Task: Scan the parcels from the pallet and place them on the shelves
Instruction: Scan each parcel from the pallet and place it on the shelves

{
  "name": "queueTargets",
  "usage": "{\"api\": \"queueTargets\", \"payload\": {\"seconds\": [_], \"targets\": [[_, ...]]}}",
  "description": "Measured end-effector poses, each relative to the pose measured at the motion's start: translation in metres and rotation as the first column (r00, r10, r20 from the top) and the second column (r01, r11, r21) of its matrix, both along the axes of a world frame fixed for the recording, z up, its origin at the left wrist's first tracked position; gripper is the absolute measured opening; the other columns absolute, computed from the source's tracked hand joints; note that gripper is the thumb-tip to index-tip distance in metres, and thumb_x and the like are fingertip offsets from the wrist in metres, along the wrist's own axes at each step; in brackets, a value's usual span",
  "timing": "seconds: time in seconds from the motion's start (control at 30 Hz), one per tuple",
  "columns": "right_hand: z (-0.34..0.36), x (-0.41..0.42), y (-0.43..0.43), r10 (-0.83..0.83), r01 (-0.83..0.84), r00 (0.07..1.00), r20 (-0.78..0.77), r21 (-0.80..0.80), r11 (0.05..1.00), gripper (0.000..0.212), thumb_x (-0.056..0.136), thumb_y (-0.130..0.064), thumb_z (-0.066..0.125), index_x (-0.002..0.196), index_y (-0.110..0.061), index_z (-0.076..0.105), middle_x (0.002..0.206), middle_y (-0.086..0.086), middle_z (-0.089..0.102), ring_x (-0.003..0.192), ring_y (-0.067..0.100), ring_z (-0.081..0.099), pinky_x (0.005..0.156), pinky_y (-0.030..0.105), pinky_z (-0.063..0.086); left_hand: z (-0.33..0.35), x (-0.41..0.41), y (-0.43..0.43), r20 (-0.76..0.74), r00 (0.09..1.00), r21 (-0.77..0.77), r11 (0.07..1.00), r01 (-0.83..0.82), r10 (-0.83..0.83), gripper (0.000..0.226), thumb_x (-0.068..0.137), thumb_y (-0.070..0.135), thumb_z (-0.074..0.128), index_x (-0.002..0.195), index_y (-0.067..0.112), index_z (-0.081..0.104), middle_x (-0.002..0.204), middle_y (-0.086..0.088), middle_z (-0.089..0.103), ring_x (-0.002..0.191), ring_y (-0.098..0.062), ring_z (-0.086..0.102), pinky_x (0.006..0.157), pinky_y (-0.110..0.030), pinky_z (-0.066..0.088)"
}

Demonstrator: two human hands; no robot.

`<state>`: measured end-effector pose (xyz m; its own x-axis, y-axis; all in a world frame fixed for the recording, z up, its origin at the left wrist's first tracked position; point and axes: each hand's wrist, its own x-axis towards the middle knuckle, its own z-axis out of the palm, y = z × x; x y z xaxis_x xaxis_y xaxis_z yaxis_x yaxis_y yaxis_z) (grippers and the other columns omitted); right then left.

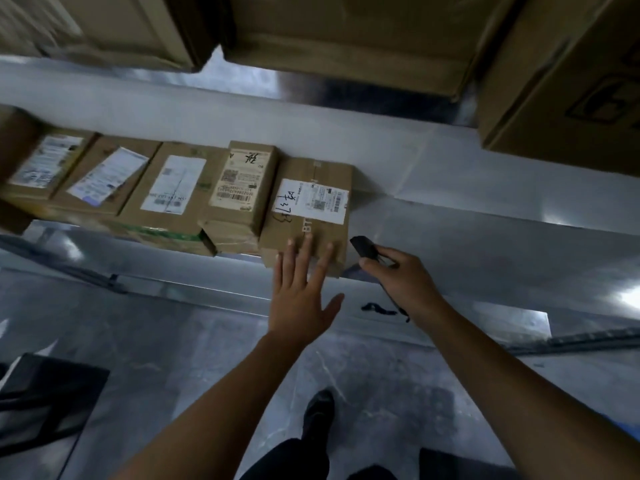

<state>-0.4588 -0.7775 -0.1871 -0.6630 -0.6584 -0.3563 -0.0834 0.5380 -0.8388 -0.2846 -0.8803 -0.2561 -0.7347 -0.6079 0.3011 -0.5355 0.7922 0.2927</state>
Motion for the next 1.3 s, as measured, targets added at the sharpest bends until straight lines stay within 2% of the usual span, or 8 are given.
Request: {"api": "queueTargets", "payload": {"seconds": [0.17, 0.3, 0.57, 0.7, 0.8, 0.93, 1.03, 1.3], "targets": [[0.008, 0.005, 0.057, -0.079, 0.079, 0.997, 0.012, -0.042, 0.996, 0.046, 0.087, -0.046, 0.072, 0.131, -0.042, 0.064, 0.106, -0.017, 0.069, 0.088, -0.007, 0.062, 0.072, 0.012, 0.045, 0.009, -0.005, 0.019, -0.043, 0.999, 0.07, 0.998, -0.006, 0.009, 0.094, 0.09, 0.072, 0.052, 0.164, 0.025, 0.017, 0.171, -0.012, 0.006, 0.157, -0.037, -0.004, 0.127, -0.051, -0.002], [0.016, 0.012, 0.139, -0.21, 0.211, 0.977, 0.021, -0.051, 0.976, 0.043, 0.087, -0.051, 0.072, 0.128, -0.049, 0.06, 0.109, -0.032, 0.061, 0.09, -0.023, 0.055, 0.072, 0.002, 0.042, 0.022, -0.03, 0.063, -0.094, 0.98, 0.087, 0.979, 0.182, -0.174, 0.095, 0.09, 0.069, 0.058, 0.163, 0.025, 0.017, 0.171, -0.011, 0.008, 0.158, -0.036, -0.004, 0.125, -0.056, 0.007], [0.041, 0.056, 0.366, -0.679, 0.678, 0.734, 0.023, -0.078, 0.731, 0.041, 0.089, -0.043, 0.072, 0.129, -0.04, 0.064, 0.081, -0.024, 0.068, 0.069, -0.007, 0.062, 0.058, 0.011, 0.045, 0.043, -0.082, 0.223, -0.201, 0.774, 0.278, 0.723, 0.632, -0.6, 0.083, 0.091, 0.069, 0.056, 0.159, 0.027, 0.031, 0.17, -0.002, 0.017, 0.158, -0.027, 0.002, 0.127, -0.048, 0.009], [0.044, 0.099, 0.459, -0.801, 0.801, 0.598, -0.021, -0.037, 0.598, 0.062, 0.09, -0.049, 0.07, 0.146, -0.031, 0.051, 0.137, -0.011, 0.06, 0.117, 0.014, 0.062, 0.096, 0.034, 0.051, 0.05, -0.1, 0.316, -0.167, 0.592, 0.26, 0.544, 0.798, -0.789, 0.084, 0.089, 0.07, 0.055, 0.151, 0.014, 0.047, 0.158, -0.013, 0.042, 0.153, -0.038, 0.024, 0.126, -0.056, 0.011], [0.038, 0.133, 0.504, -0.882, 0.881, 0.472, -0.008, -0.017, 0.472, 0.068, 0.087, -0.054, 0.07, 0.149, -0.036, 0.046, 0.152, -0.01, 0.046, 0.129, 0.02, 0.053, 0.104, 0.043, 0.047, 0.044, -0.098, 0.375, -0.11, 0.456, 0.293, 0.409, 0.864, -0.883, 0.084, 0.088, 0.07, 0.062, 0.154, 0.02, 0.044, 0.16, -0.011, 0.04, 0.153, -0.038, 0.026, 0.126, -0.055, 0.008], [0.027, 0.162, 0.547, -0.947, 0.947, 0.32, -0.026, 0.005, 0.32, 0.067, 0.087, -0.056, 0.069, 0.147, -0.039, 0.047, 0.146, -0.009, 0.051, 0.119, 0.012, 0.058, 0.094, 0.032, 0.051, 0.034, -0.105, 0.43, -0.073, 0.294, 0.375, 0.247, 0.894, -0.953, 0.09, 0.083, 0.084, 0.047, 0.156, 0.03, 0.038, 0.164, 0.002, 0.034, 0.157, -0.031, 0.014, 0.126, -0.054, 0.006], [0.021, 0.166, 0.573, -0.974, 0.974, 0.227, 0.021, -0.007, 0.226, 0.065, 0.088, -0.052, 0.071, 0.147, -0.037, 0.047, 0.145, -0.009, 0.052, 0.096, -0.005, 0.06, 0.066, 0.011, 0.049, 0.031, -0.131, 0.461, -0.065, 0.231, 0.429, 0.181, 0.885, -0.971, 0.092, 0.08, 0.083, 0.047, 0.151, 0.023, 0.047, 0.161, -0.003, 0.039, 0.156, -0.031, 0.02, 0.126, -0.053, 0.009], [0.02, 0.129, 0.611, -0.999, 0.996, 0.029, -0.022, 0.081, 0.027, 0.065, 0.087, -0.052, 0.07, 0.146, -0.04, 0.047, 0.127, -0.004, 0.062, 0.08, -0.003, 0.064, 0.059, 0.011, 0.045, 0.029, -0.263, 0.561, -0.128, 0.113, 0.571, 0.02, 0.821, -0.985, 0.092, 0.076, 0.072, 0.066, 0.154, 0.031, 0.04, 0.167, -0.005, 0.019, 0.155, -0.025, 0.015, 0.121, -0.052, 0.027]]}}
